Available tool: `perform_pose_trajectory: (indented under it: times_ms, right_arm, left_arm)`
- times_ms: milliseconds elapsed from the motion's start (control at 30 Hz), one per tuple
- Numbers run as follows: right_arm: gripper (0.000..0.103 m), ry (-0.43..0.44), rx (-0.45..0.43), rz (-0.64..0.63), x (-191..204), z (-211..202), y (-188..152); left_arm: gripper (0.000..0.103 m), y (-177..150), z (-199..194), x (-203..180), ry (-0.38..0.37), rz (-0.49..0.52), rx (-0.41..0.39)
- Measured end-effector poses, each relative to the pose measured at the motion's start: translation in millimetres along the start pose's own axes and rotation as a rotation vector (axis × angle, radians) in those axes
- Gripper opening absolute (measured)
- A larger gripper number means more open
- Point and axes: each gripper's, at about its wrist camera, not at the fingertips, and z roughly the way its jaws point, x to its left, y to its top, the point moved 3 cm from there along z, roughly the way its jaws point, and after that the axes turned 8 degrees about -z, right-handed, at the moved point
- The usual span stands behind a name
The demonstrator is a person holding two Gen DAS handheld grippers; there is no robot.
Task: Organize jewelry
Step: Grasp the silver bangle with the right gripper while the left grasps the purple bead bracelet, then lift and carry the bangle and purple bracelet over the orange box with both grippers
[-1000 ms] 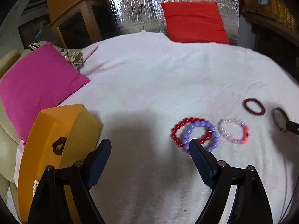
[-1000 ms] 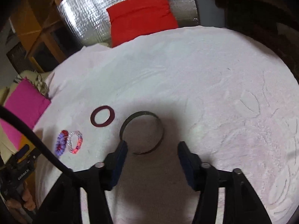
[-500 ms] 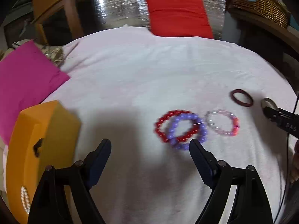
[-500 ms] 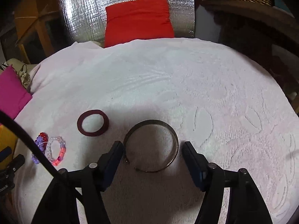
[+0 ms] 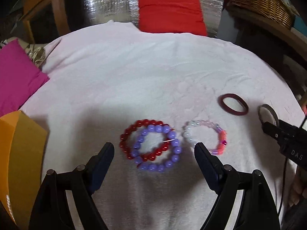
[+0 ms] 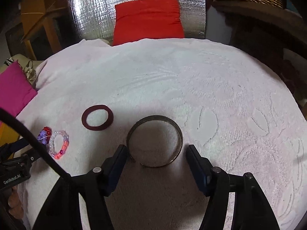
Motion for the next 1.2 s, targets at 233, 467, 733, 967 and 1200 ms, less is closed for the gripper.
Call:
perform_pose_trajectory:
  times_ms: [233, 467, 733, 967, 1200]
  right_arm:
    - [0.064, 0.007, -0.002, 0.001, -3.4, -2.2, -0.9]
    - [0.058, 0.006, -0.005, 0.006, -4.8, -5.0, -1.8]
    - [0.056, 0.012, -0.015, 0.017, -7.4, -7.5, -1.9]
    - [0.052, 0.042, -0.013, 0.032, -11.6, -12.4, -1.9]
    - [0.026, 0.091, -0.053, 0.053, -11.6, -26.5, 1.2]
  left_arm:
    - [0.031, -3.0, 1.0, -0.1, 0.006, 0.050, -0.010]
    - [0.010, 0.7, -18.5, 6.6, -0.048, 0.070, -0.060]
    - [0.010, 0.6, -32.6, 21.1, -0.088, 0.060, -0.076]
    - [0.010, 9.8, -66.8, 28.9, -0.119, 0.024, -0.153]
    - [0.010, 15.4, -100.4, 25.1, -0.087, -0.007, -0.231]
